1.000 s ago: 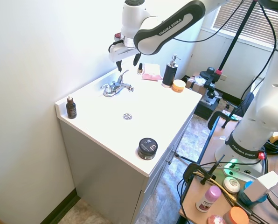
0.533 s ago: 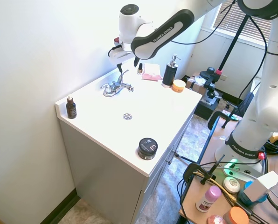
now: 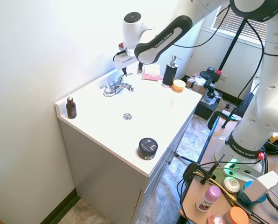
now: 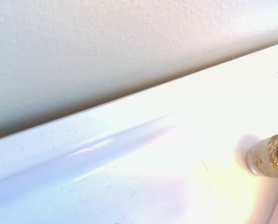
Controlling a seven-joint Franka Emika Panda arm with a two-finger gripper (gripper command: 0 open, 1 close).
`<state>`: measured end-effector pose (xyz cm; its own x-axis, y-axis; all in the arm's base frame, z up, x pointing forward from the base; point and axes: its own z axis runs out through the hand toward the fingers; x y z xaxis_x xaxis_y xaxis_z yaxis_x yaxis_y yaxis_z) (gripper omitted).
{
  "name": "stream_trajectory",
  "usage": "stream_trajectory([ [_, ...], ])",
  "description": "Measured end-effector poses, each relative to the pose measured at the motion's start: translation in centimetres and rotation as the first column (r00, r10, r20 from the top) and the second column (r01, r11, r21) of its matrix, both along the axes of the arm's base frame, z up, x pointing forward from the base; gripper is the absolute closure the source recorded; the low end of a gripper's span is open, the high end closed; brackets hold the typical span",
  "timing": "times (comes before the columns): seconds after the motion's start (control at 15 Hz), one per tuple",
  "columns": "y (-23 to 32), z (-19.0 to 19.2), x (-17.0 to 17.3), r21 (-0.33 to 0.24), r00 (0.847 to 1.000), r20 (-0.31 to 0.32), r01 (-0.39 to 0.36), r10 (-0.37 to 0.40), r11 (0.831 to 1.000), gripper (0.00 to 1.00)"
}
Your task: Turn on the cold water
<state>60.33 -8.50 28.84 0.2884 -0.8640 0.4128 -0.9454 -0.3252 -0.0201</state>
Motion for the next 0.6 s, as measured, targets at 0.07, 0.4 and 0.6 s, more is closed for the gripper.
stream_trajectory([
  [0.07, 0.3, 0.3, -0.4, 0.017, 1.000, -0.012, -0.004, 0.005, 1.000, 0.00],
  [0.4, 1.8, 1.9, -1.9, 0.081, 1.000, -0.022, -0.005, 0.007, 0.997, 0.00],
  [0.6, 1.6, 2.4, -2.5, 0.120, 0.999, -0.038, -0.013, 0.018, 0.993, 0.00],
])
